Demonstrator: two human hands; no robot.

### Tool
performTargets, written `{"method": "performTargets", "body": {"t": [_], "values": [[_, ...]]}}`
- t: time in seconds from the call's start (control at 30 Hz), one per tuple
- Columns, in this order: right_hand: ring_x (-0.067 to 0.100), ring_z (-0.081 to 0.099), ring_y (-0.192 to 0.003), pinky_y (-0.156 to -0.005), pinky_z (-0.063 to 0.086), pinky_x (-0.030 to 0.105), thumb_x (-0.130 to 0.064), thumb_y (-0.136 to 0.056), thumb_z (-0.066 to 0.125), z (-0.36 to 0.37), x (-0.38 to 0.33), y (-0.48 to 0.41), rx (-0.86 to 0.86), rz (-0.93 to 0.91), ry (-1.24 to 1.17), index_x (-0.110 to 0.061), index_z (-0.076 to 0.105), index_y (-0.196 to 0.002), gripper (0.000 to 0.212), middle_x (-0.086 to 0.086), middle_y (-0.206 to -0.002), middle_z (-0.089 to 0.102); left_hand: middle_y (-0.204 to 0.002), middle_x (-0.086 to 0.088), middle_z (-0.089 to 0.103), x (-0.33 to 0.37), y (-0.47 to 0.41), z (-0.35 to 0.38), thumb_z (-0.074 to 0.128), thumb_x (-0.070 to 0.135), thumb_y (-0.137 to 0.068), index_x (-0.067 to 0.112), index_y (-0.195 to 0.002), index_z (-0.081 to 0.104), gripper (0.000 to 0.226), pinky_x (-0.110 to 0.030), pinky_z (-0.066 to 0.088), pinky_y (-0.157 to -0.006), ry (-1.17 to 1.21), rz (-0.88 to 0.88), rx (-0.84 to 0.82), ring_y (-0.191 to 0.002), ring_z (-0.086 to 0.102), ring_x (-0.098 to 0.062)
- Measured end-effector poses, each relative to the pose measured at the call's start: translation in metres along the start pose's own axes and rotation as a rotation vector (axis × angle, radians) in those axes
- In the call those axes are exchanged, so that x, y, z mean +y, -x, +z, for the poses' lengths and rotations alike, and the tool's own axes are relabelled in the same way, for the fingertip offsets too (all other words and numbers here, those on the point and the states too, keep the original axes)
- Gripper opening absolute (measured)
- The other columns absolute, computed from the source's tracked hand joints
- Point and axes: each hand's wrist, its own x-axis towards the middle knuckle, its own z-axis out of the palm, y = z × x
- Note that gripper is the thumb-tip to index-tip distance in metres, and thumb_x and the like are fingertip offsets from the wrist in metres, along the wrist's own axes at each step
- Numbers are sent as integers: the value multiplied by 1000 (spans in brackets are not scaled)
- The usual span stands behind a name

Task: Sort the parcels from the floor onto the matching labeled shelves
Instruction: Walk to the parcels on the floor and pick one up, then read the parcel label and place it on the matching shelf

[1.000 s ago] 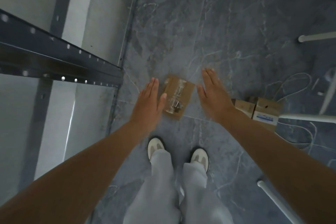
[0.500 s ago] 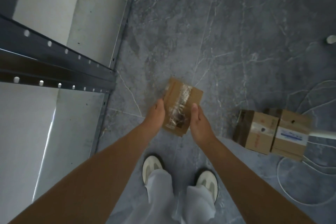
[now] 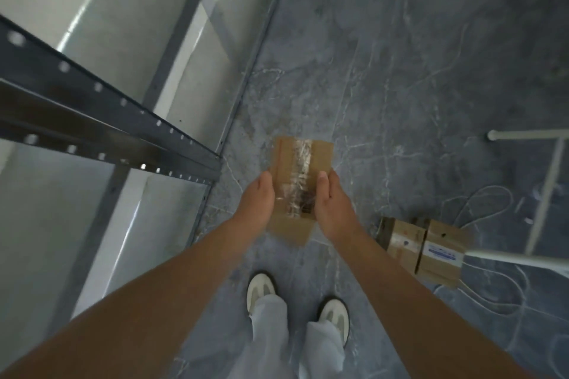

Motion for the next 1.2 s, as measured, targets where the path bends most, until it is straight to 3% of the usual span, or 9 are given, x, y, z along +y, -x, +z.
{"method": "performTargets", "body": {"t": [0.17,0.37,0.5,0.6,0.67,0.87,1.0,1.1,1.2], "values": [[19,54,-119,-90,33,21,-36,-108,21,-50,-107,61,13,-100,-30,-18,45,-143,47,0,-127,57,-77,5,46,74,84,-50,22,27,-108,21,-98,48,29,-28,33,-61,22,175,67,-69,44,-11],[25,50,-132,-93,31,22,-36,-108,22,-109,-213,148,24,-251,2,-15,48,-143,49,8,-141,55,-70,7,34,152,204,-107,27,26,-109,23,-77,44,36,-31,28,-59,94,230,166,-62,33,-9],[22,54,-123,-92,33,23,-38,-108,23,-152,-283,216,45,-375,8,-16,50,-140,48,6,-135,58,-86,-12,57,203,296,-148,21,35,-103,18,-92,54,39,-34,43,-68,150,388,201,-77,56,-21],[14,54,-105,-86,36,26,-37,-107,24,-180,-324,270,66,-460,5,-15,57,-130,46,1,-116,59,-98,-9,67,224,362,-173,22,30,-106,12,-96,66,48,-33,45,-79,174,455,230,-96,63,-25],[17,56,-107,-90,40,29,-37,-107,25,-195,-343,301,76,-499,11,-14,59,-127,46,0,-114,60,-104,-8,68,232,404,-185,23,24,-108,8,-105,69,49,-30,46,-83,181,507,259,-100,63,-23],[16,58,-99,-80,38,24,-34,-108,25,-236,-387,384,89,-641,13,-12,62,-122,45,1,-108,63,-76,7,52,245,502,-206,24,22,-110,13,-98,60,39,-12,38,-57,223,623,287,-74,53,-10],[15,62,-101,-83,44,27,-37,-107,25,-252,-401,421,103,-716,-14,-15,64,-118,47,2,-111,67,-83,10,61,243,545,-220,25,24,-110,22,-102,64,40,-11,44,-60,230,749,244,-76,56,2],[14,60,-96,-78,42,27,-38,-107,24,-257,-408,435,120,-712,-15,-14,64,-114,46,3,-105,65,-95,1,72,242,568,-230,26,26,-109,43,-92,63,45,-21,56,-82,233,815,228,-89,66,-7],[16,59,-97,-78,42,30,-40,-107,23,-263,-408,447,154,-728,-7,-17,63,-107,47,4,-104,64,-116,7,75,239,576,-234,30,29,-109,45,-116,68,42,-23,54,-89,256,855,207,-105,67,-2]]}}
